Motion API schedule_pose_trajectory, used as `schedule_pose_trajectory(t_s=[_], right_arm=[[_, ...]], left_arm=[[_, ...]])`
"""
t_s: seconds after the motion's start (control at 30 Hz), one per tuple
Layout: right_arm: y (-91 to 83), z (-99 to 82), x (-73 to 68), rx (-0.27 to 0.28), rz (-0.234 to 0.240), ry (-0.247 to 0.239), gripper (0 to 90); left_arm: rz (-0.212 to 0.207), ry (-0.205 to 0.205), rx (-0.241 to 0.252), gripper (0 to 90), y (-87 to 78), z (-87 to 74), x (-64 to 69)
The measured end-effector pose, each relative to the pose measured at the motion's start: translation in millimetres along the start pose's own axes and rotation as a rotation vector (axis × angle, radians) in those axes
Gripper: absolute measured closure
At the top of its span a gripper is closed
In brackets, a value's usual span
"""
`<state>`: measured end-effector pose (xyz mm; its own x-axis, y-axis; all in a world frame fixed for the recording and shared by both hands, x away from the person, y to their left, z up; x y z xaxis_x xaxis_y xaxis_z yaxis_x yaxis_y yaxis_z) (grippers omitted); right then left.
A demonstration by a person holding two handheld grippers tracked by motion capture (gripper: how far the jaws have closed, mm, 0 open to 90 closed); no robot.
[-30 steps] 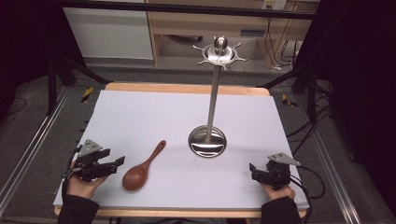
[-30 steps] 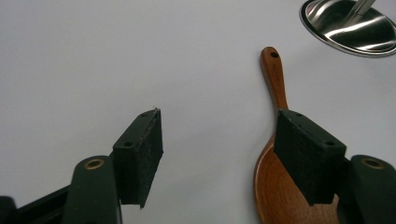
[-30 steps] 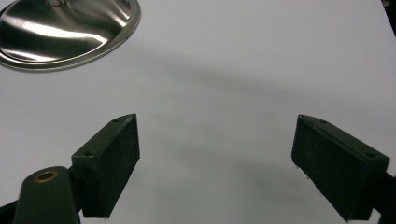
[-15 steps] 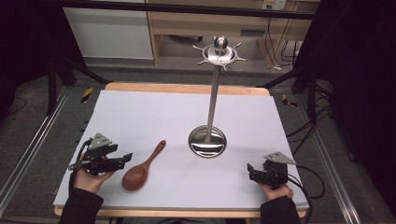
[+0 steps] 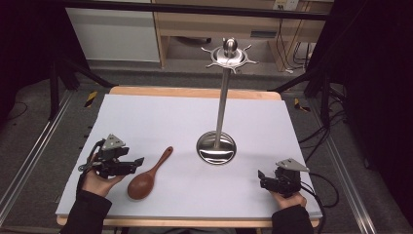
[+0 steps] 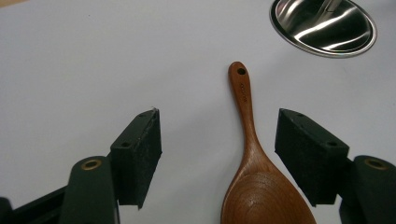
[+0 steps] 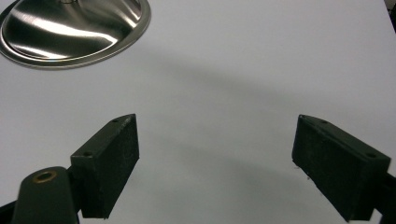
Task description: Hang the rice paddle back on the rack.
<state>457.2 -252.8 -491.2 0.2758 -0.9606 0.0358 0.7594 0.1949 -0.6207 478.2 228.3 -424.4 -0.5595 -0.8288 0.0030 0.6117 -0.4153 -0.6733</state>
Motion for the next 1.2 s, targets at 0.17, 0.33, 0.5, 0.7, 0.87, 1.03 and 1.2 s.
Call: schedule_pose_trajectory(t_s=[0.17,0.33,0.5,0.7,0.87,1.03,1.2], right_arm=[[1.2,-0.6,-0.5,-0.008,-0.002,-0.005,15.0],[0.9,-0.7,-0.3,-0.01,0.001,-0.007,14.8],[0.8,-0.9,-0.7,-0.012,0.005,-0.009,14.8],[1.5,-0.8,-0.8,-0.016,0.011,-0.009,14.6],[1.2,-0.9,-0.6,-0.019,0.009,-0.01,14.5],[2.0,-1.1,-0.7,-0.02,0.01,-0.011,14.4],[1.8,-0.8,-0.7,-0.021,0.01,-0.008,14.4]], left_arm=[[-0.005,0.013,-0.022,30.4,3.0,3.1,2.8],[-0.011,0.028,-0.044,30.6,6.0,5.3,5.7],[-0.015,0.042,-0.074,31.0,11.0,8.1,9.3],[-0.028,0.068,-0.116,33.2,15.8,9.9,12.8],[-0.032,0.086,-0.147,34.8,19.3,11.2,15.8],[-0.042,0.096,-0.174,36.2,24.8,11.9,18.6],[-0.044,0.104,-0.195,37.7,29.6,11.9,21.2]])
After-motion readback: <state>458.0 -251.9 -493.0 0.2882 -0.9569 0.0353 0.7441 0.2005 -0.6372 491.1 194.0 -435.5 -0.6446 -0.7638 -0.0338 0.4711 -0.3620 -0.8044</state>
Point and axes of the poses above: each handheld gripper's, and its own axes: y roughly forward along the jaws, z roughly out of its top, x roughly to its right, the point moved 4 cm from there along y, roughly forward along the jaws
